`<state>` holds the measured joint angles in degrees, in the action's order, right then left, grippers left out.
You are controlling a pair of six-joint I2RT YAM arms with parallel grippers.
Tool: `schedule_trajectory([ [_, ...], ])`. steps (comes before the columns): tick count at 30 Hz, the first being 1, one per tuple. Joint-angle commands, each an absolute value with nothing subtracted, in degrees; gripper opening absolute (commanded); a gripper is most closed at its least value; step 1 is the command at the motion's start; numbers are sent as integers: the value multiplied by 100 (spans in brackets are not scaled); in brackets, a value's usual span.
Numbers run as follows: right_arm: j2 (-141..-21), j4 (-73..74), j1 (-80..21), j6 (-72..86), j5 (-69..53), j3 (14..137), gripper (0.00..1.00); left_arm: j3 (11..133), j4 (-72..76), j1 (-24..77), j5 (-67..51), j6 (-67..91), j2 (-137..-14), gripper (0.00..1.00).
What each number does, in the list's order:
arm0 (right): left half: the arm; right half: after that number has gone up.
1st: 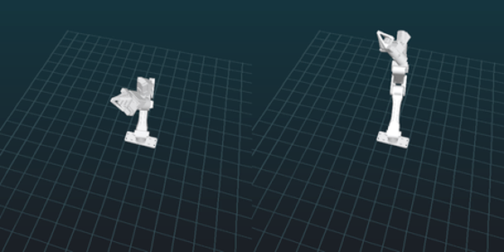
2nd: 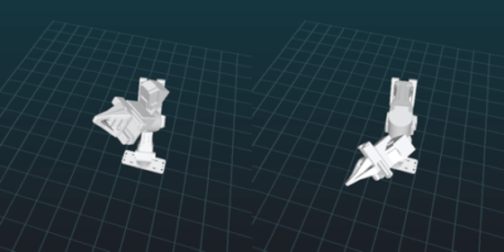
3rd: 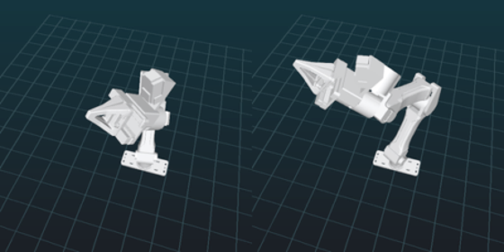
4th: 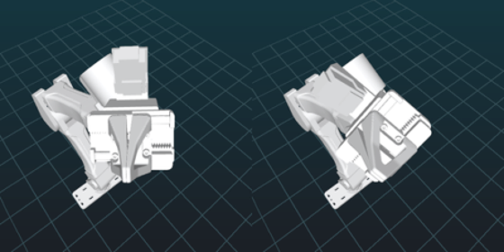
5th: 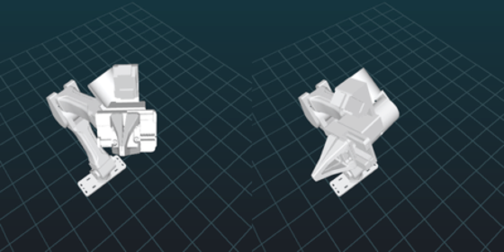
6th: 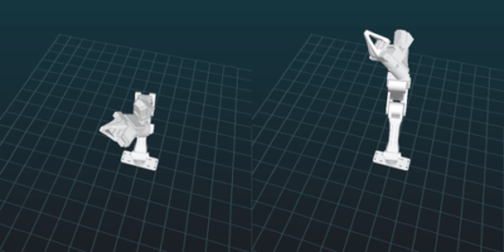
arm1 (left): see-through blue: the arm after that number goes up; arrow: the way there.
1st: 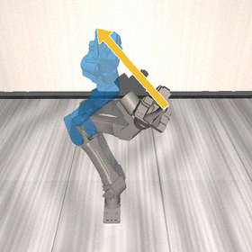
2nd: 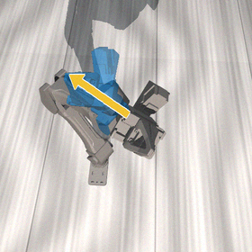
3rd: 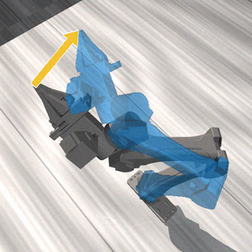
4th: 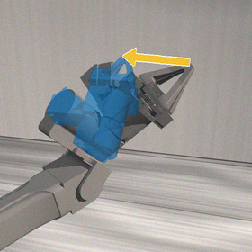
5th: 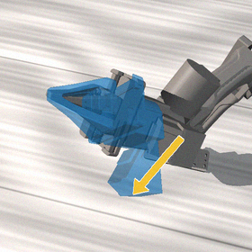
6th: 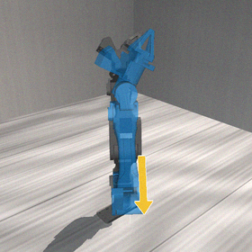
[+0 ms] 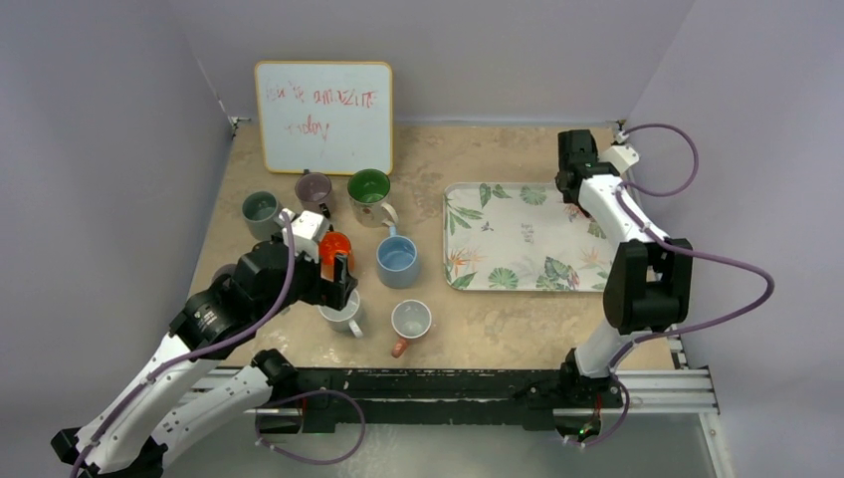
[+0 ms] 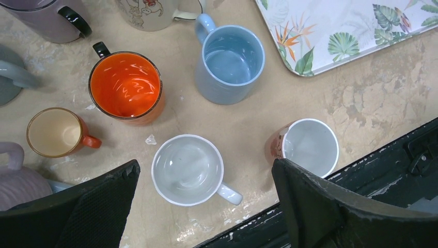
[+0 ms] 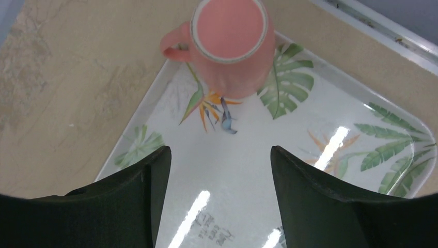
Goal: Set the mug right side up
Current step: Turn over the cup on the tray.
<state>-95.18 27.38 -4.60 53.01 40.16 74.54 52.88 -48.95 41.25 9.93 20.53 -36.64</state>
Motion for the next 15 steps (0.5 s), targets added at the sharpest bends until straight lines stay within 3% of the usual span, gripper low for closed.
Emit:
schedule_trajectory([
  [1,-9753,2473,-302,4623,4396,8038,75,5246,-4794,4104,1119,2083,-3640,99],
  [4,-9859,2157,-188,3864,4489,8255,78,5257,-4820,4104,1125,2083,-3650,99],
  [9,-9700,1054,254,2658,3498,8035,86,5249,-4808,4105,1160,2067,-3596,99],
  [15,-10071,1181,474,1948,3301,8531,99,5252,-4808,4104,1144,2057,-3616,99],
])
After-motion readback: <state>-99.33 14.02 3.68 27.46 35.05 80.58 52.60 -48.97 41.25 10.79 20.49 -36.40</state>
